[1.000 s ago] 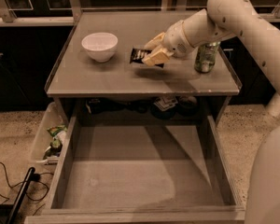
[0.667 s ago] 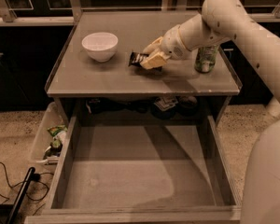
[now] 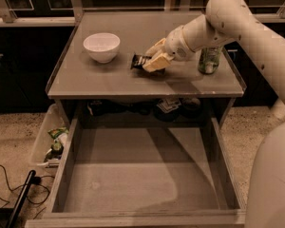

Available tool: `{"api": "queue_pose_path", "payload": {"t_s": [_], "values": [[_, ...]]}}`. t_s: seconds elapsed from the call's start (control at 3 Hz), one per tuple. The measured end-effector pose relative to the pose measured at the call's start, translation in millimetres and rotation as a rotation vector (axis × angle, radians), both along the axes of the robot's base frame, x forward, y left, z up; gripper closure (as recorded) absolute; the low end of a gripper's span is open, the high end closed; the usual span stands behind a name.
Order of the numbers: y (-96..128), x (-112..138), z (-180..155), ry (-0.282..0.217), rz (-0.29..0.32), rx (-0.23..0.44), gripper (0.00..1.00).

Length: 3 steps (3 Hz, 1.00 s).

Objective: Pick rxbar chocolate from top drawer and place on counter

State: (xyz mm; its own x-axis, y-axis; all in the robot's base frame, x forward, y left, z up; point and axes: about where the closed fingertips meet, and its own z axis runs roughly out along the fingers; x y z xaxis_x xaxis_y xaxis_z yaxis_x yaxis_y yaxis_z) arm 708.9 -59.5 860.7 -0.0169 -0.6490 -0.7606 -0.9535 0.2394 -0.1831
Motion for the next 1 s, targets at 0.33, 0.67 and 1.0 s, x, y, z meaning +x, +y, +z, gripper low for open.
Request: {"api": "queue_pose_path", "payload": {"t_s": [0.33, 0.67, 1.0], "values": [[0.0, 0.0, 0.0, 0.000, 0.000, 0.000, 0.28], [0.1, 0.0, 0.0, 0.000, 0.000, 0.000, 0.05], [0.1, 0.0, 0.0, 0.000, 0.000, 0.000, 0.00]]}}
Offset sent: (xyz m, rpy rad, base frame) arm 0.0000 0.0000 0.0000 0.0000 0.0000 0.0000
